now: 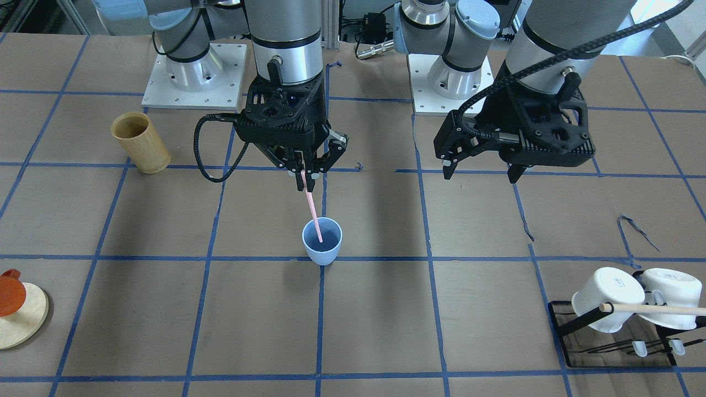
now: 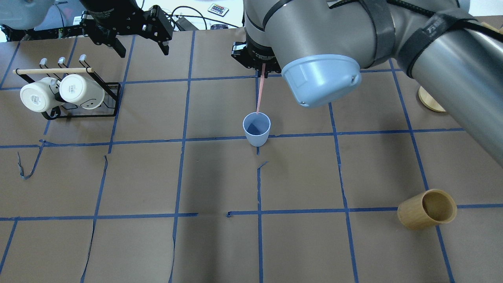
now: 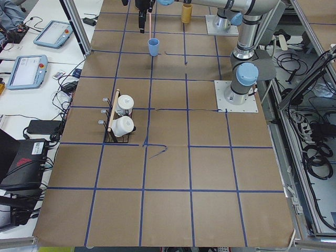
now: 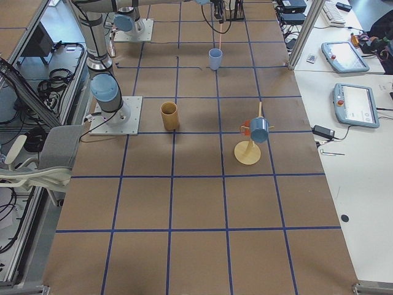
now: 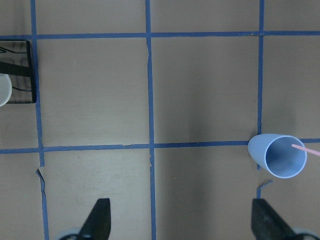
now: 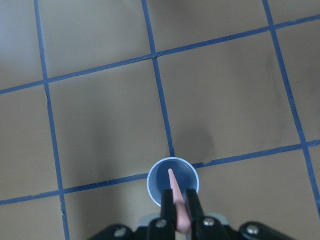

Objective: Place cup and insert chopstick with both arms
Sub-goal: 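Carry the chopstick over the blue cup with the right gripper, then lower the chopstick into the blue cup and open the right gripper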

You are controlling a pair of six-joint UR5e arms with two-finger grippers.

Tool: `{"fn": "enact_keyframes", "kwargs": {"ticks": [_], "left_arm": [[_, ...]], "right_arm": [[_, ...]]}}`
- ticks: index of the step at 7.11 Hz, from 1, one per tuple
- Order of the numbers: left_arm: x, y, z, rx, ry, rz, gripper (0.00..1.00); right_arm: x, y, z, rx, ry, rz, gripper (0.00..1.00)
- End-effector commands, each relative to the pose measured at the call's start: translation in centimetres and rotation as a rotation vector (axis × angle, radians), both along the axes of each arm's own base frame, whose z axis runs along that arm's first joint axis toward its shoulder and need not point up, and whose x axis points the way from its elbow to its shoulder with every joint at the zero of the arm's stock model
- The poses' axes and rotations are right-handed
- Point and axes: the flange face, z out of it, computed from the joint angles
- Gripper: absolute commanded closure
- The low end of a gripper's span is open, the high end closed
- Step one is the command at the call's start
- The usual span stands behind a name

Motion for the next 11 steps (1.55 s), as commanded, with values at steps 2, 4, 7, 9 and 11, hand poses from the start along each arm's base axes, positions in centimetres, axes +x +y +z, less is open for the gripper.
{"fn": "enact_keyframes", "kwargs": {"ticks": [2, 4, 7, 9, 11], "left_arm": [[0.1, 0.0, 0.0, 0.0, 0.0, 0.001, 0.0], [0.1, 0.0, 0.0, 0.0, 0.0, 0.001, 0.0], [0.1, 0.0, 0.0, -0.001, 0.0, 0.001, 0.0], [0.0, 0.0, 0.0, -0.001, 0.0, 0.0, 0.0], [0.1, 0.0, 0.0, -0.001, 0.0, 0.001, 0.0]], "right_arm": [[-0.1, 0.2, -1.4, 0.027, 0.003, -0.001, 1.0], [0.0, 0.3, -1.6, 0.028, 0.005, 0.001, 0.94], [-0.1, -0.1, -1.1, 0.004, 0.007, -0.002, 0.0], [-1.2, -0.9, 1.1, -0.024, 0.01, -0.004, 0.0], [-3.6, -1.5, 3.4, 0.032, 0.152, 0.087, 0.0]]}}
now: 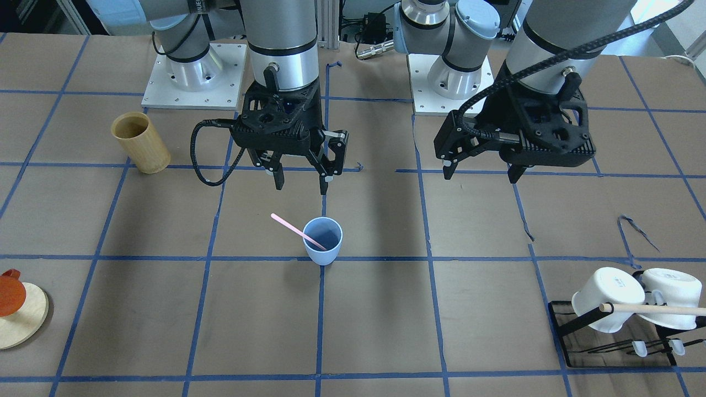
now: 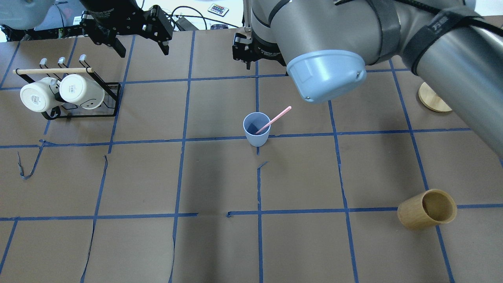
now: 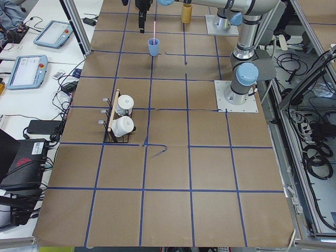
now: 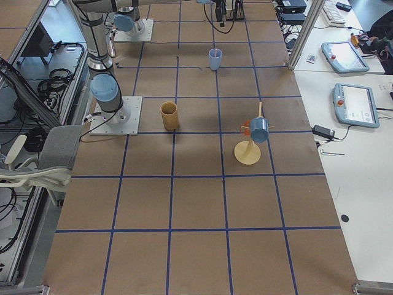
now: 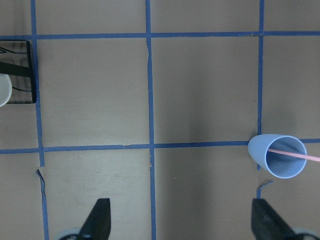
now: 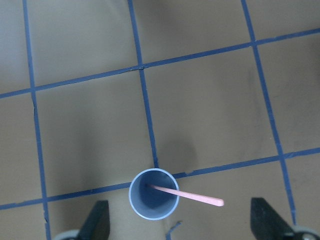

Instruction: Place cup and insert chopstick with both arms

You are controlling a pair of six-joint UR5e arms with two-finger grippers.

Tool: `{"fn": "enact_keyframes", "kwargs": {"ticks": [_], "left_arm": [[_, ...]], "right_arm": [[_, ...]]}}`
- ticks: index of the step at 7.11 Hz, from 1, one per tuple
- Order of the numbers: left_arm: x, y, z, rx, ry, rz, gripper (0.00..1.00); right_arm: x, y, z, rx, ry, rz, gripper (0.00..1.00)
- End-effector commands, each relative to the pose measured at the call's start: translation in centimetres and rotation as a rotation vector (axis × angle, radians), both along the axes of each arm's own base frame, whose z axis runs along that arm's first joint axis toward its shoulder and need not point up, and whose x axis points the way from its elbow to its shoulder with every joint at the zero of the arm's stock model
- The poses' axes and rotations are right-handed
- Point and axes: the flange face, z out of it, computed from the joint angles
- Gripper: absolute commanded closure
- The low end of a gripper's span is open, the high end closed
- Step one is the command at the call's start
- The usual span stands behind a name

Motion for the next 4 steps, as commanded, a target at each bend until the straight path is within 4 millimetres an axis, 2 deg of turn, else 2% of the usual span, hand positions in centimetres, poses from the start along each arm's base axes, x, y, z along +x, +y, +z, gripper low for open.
{"fn": "enact_keyframes", "kwargs": {"ticks": [1, 3, 4], "left_arm": [[0.0, 0.0, 0.0, -0.001, 0.0, -0.001, 0.0], [0.1, 0.0, 0.0, -0.001, -0.002, 0.001, 0.0], [0.1, 0.0, 0.0, -0.001, -0.002, 0.001, 0.0]], "right_arm": [[-4.2, -1.1, 2.4, 0.092, 0.088, 0.026, 0.0], [-13.0, -2.7, 2.4, 0.226, 0.042, -0.057, 0.0], [-16.1, -2.4, 3.0, 0.256, 0.053, -0.052, 0.0]]}}
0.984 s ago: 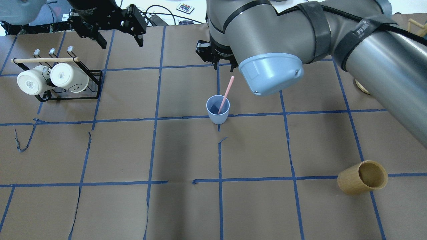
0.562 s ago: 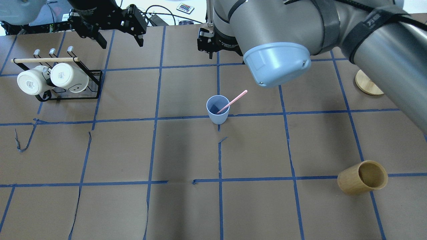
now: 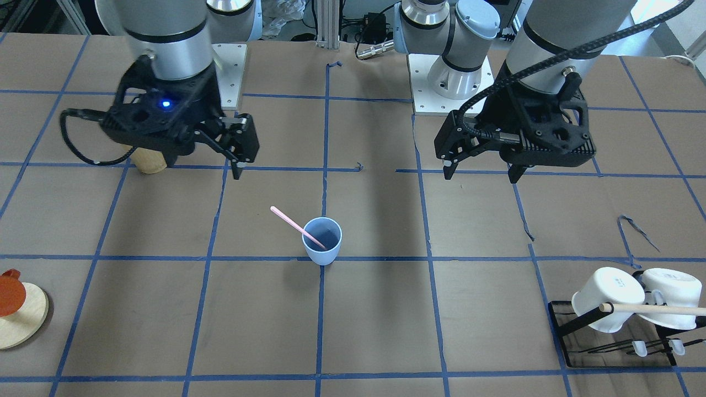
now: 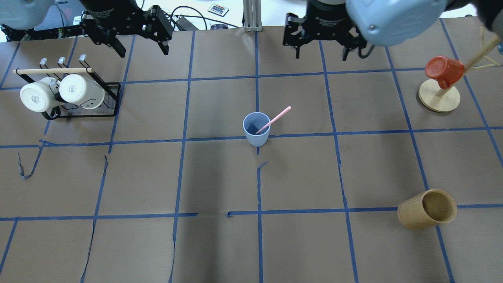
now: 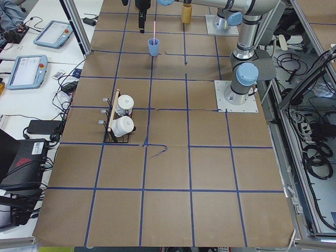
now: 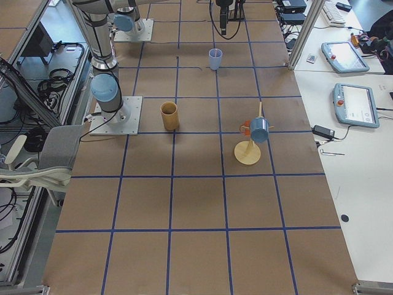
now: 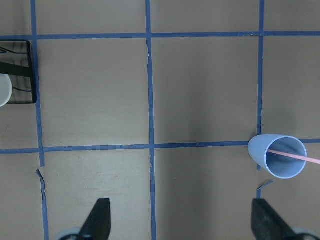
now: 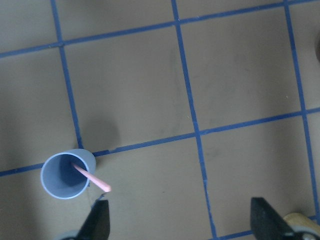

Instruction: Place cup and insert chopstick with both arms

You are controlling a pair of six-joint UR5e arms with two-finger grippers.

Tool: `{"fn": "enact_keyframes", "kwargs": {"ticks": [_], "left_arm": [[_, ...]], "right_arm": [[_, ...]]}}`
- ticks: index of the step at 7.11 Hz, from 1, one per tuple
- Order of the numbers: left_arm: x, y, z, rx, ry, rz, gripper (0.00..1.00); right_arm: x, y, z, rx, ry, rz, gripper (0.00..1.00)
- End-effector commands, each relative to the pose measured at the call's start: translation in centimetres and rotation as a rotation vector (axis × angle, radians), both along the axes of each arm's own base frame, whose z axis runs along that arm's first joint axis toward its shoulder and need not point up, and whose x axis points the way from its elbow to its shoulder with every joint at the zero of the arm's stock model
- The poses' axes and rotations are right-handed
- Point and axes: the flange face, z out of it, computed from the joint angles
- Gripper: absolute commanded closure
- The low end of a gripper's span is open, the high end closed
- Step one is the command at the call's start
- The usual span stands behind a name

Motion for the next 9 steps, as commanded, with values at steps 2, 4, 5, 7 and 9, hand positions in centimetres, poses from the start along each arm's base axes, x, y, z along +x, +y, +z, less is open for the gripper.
{"fn": "enact_keyframes", "kwargs": {"ticks": [2, 4, 5, 7, 9], "left_arm": [[0.0, 0.0, 0.0, 0.0, 0.0, 0.0, 0.0], [0.0, 0.0, 0.1, -0.002, 0.0, 0.0, 0.0], [0.1, -0.1, 0.0, -0.001, -0.014, 0.001, 0.0], [0.1, -0.1, 0.0, -0.001, -0.014, 0.001, 0.0], [0.1, -0.1, 0.0, -0.001, -0.014, 0.001, 0.0]], "right_arm": [[-8.9, 0.5, -0.6, 0.181, 0.017, -0.071, 0.0], [-8.8, 0.7, -1.3, 0.213, 0.013, 0.032, 0.0], [-9.0, 1.1, -2.0, 0.231, 0.009, 0.07, 0.0], [-9.0, 2.8, -1.8, 0.231, 0.004, 0.192, 0.01], [-9.0, 4.8, -1.8, 0.226, 0.005, 0.194, 0.01]]}}
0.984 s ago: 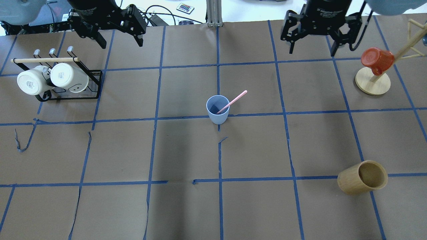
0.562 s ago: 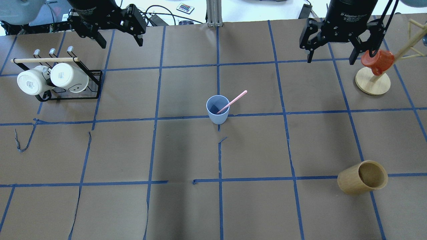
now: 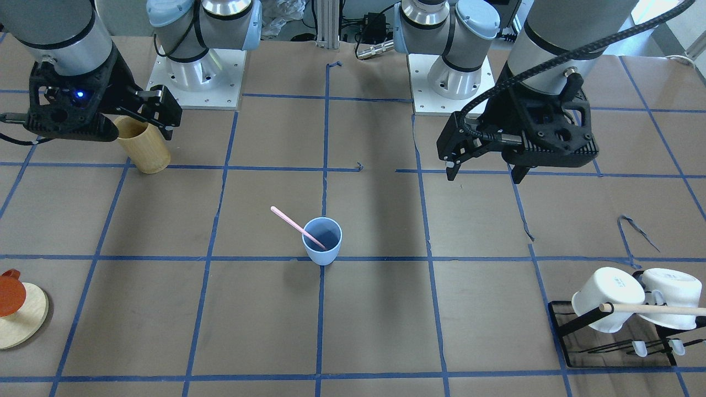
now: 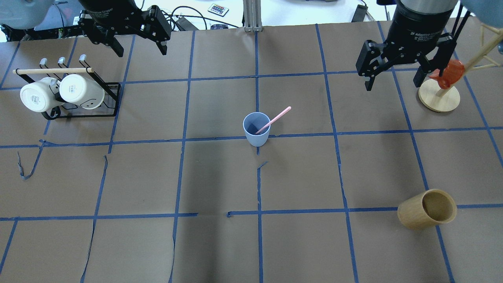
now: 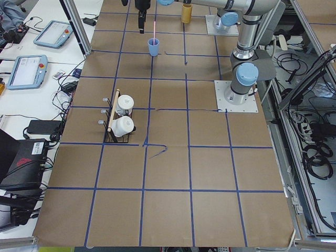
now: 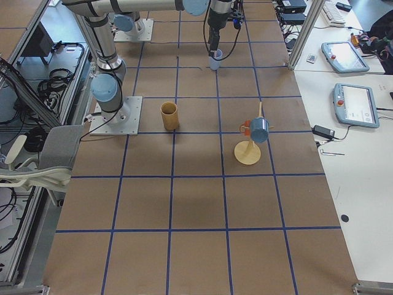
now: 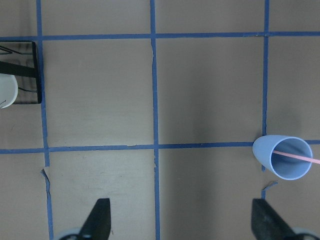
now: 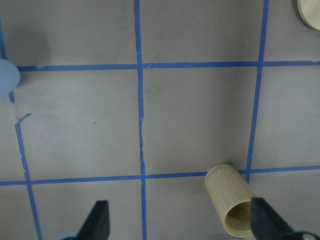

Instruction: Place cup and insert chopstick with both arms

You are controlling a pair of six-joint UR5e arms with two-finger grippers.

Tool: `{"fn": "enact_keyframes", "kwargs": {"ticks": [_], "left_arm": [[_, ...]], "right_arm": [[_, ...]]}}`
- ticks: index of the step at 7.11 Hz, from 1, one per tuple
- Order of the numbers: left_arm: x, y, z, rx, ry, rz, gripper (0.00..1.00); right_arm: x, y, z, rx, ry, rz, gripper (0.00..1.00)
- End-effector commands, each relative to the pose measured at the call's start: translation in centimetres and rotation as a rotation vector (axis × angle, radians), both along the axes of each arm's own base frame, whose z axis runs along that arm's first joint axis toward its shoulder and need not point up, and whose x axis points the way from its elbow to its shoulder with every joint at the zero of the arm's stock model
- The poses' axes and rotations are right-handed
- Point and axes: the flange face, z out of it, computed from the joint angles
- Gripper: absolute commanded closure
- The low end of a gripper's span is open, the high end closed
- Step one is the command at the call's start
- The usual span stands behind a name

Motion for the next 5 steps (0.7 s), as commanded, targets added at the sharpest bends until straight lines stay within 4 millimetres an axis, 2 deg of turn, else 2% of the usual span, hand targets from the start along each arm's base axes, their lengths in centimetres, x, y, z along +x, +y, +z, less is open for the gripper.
{"fn": "enact_keyframes", "kwargs": {"ticks": [1, 5], "left_arm": [[0.0, 0.0, 0.0, 0.0, 0.0, 0.0, 0.0], [-0.01, 0.0, 0.0, 0.0, 0.001, 0.0, 0.0]], "right_arm": [[0.03, 1.27, 0.04, -0.004, -0.002, 0.009, 0.01], [0.43, 1.48, 0.84, -0.035, -0.041, 0.009, 0.0]]}}
